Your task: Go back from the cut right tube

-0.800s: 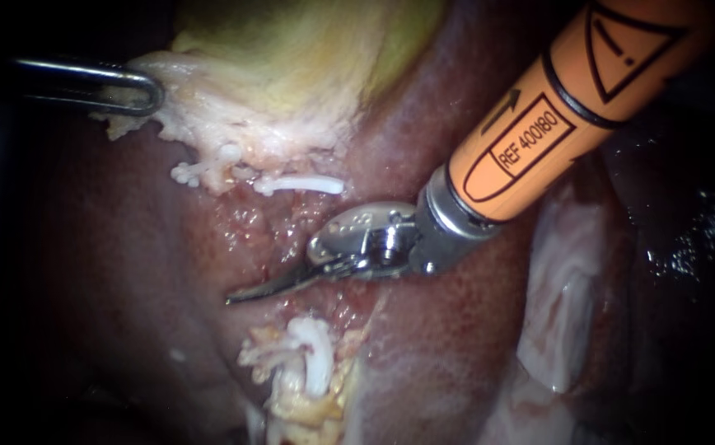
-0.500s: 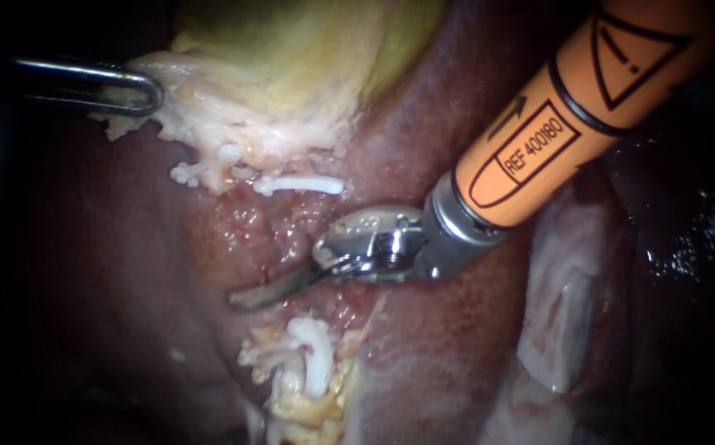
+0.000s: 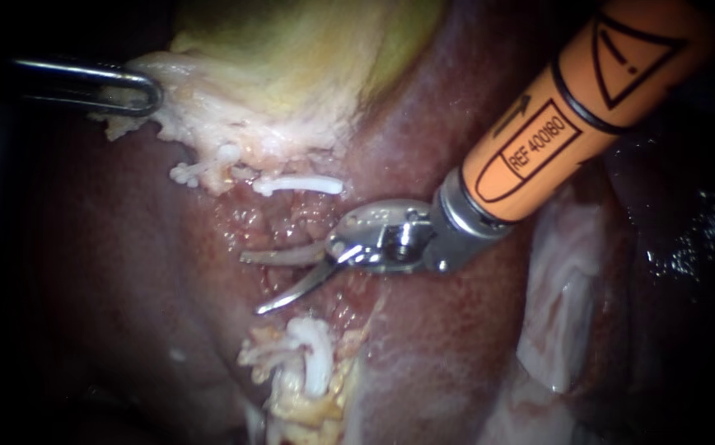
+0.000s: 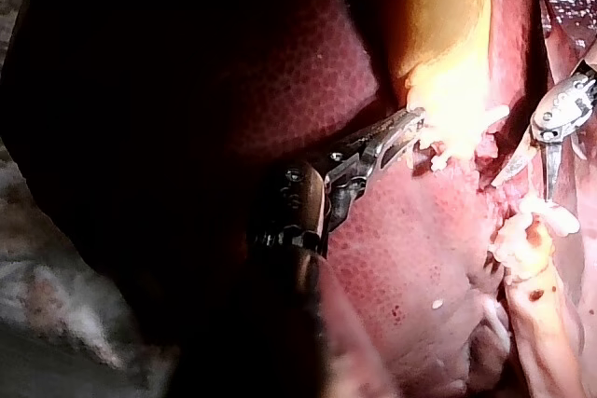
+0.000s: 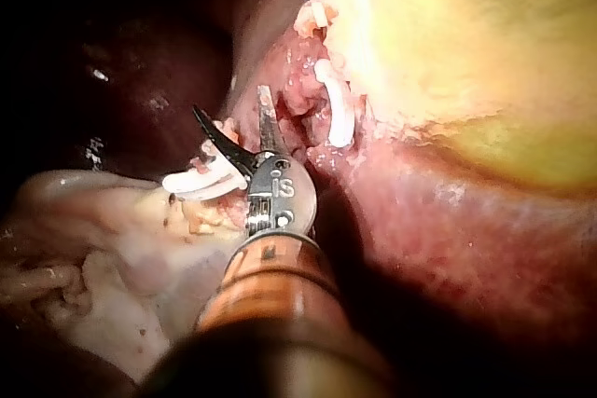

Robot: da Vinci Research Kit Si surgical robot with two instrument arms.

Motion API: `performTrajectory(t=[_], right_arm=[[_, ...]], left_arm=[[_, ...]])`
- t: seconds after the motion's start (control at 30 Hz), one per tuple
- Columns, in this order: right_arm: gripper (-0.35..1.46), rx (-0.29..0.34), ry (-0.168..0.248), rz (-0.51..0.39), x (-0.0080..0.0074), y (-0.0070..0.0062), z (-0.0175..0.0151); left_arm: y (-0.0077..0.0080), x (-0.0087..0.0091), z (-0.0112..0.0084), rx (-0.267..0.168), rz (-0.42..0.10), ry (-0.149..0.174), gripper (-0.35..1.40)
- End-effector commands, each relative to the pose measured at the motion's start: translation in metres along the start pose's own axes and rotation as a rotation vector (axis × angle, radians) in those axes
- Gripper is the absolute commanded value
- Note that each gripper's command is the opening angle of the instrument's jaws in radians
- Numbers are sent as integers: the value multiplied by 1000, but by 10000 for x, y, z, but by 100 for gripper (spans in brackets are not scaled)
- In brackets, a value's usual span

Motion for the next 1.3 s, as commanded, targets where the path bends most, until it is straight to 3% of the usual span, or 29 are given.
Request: performTrajectory(t=[0.03,0.3,0.4,0.57,0.67,1.03,1.3], right_arm=[[145,-21,2,-26,0,-4,-5],[145,-166,-34,-228,0,-35,-58],[145,-200,-60,-246,6,-40,-82],[143,-238,-156,-267,15,-46,-131],[143,-262,-190,-261,14,-47,-154],[143,-335,-218,-245,6,-50,-179],[143,-340,-219,-242,4,-50,-182]], left_arm=[[0,0,0,0,0,0,-35],[-1,-1,-2,-2,1,0,-35],[-2,-1,-2,-2,1,-1,-35],[-2,-1,-3,-2,1,-1,-35],[-2,-1,-3,-2,1,-1,-35],[-2,-3,1,0,2,0,-35],[-4,-19,26,8,12,4,-35]])
